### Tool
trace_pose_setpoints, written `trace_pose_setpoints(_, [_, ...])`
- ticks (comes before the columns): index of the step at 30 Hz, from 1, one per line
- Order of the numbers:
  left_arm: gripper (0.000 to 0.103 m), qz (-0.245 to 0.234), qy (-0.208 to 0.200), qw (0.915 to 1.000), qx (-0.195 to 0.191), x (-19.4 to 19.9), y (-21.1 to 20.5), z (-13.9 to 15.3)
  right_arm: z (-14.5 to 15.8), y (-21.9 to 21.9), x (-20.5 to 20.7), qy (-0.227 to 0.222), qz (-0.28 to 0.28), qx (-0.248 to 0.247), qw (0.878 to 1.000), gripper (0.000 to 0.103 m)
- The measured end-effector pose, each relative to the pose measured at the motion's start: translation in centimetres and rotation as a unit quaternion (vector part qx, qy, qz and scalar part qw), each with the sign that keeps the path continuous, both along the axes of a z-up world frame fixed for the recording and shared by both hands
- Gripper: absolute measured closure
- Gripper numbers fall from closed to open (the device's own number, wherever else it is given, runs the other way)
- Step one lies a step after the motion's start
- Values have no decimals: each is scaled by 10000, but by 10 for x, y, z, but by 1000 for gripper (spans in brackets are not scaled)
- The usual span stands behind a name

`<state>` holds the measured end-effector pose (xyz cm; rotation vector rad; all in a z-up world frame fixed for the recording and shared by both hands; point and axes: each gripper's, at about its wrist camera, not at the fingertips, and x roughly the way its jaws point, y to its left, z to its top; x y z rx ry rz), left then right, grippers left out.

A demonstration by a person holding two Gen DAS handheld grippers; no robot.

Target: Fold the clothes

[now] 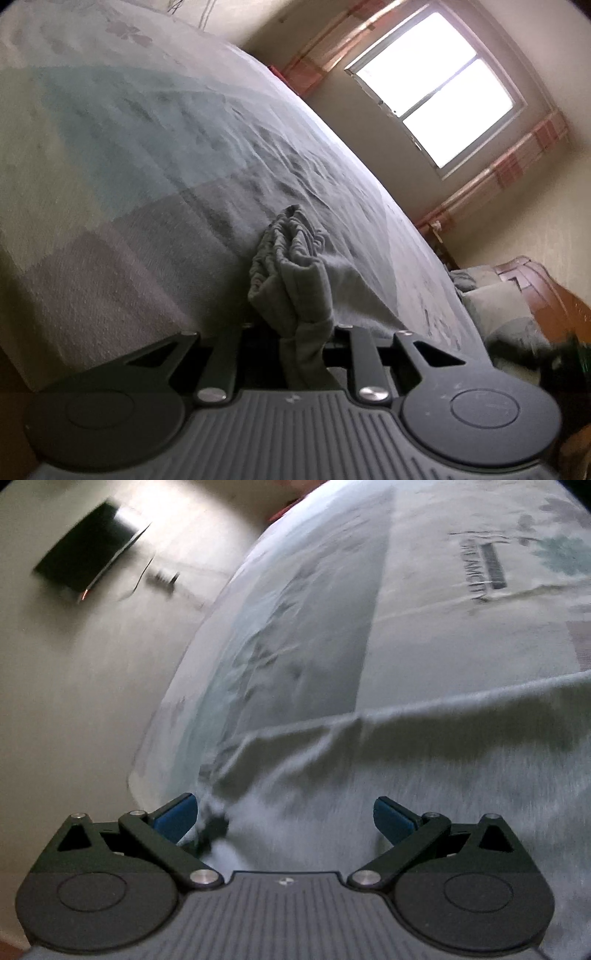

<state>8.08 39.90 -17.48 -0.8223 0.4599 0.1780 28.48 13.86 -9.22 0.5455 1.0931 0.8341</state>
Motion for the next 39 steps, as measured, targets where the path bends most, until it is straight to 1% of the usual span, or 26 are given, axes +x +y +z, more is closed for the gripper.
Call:
trace_pose_setpoints(4, [82, -6, -65, 10000, -20, 2, 0, -1, -6, 3, 23, 279, -306, 173, 9990, 0])
trace_pose_setpoints(6, [82, -19, -74, 10000, 18, 2, -1, 0, -9, 9, 32, 302, -330, 195, 9988, 0])
trace_pose_setpoints(10, [82, -47, -137, 9999, 56, 2, 0, -1, -10, 16, 41, 188, -382, 165, 9990, 0])
trace_pose_setpoints(13, [82, -79, -141, 9998, 68, 3, -2, 0, -7, 21, 44, -69, -441, 28, 9990, 0])
trace_pose_setpoints(16, [83, -92, -153, 9998, 90, 4, -2, -1, -8, 23, 41, -106, -463, -7, 9989, 0])
trace_pose_setpoints(18, [83, -92, -156, 9998, 103, 5, -3, -1, -7, 24, 36, -88, -426, -53, 9990, 0])
trace_pose_setpoints(20, [83, -92, -158, 9998, 106, 5, -3, -1, -4, 21, 25, 81, -422, 23, 9991, 0])
trace_pose_setpoints(21, [83, -90, -159, 9998, 111, 4, -3, -1, -2, 17, 16, 135, -358, 152, 9992, 0])
trace_pose_setpoints(23, [83, -83, -161, 9998, 123, 5, -4, -2, 0, 16, -2, 156, -213, 175, 9995, 0])
trace_pose_setpoints(27, [83, -57, -147, 9998, 150, 5, -5, -1, -8, 14, -31, 310, -162, -111, 9993, 0])
trace_pose_setpoints(30, [83, -33, -111, 9998, 144, 6, -6, 0, -15, 8, -54, 473, -141, -71, 9988, 0])
trace_pose_setpoints(37, [83, 21, -1, 9998, 215, 7, -10, 4, -15, -1, -100, 557, 206, -243, 9979, 0])
trace_pose_setpoints(39, [83, 43, 90, 9996, 247, 9, -12, 7, -12, -7, -97, 699, 104, -149, 9974, 0])
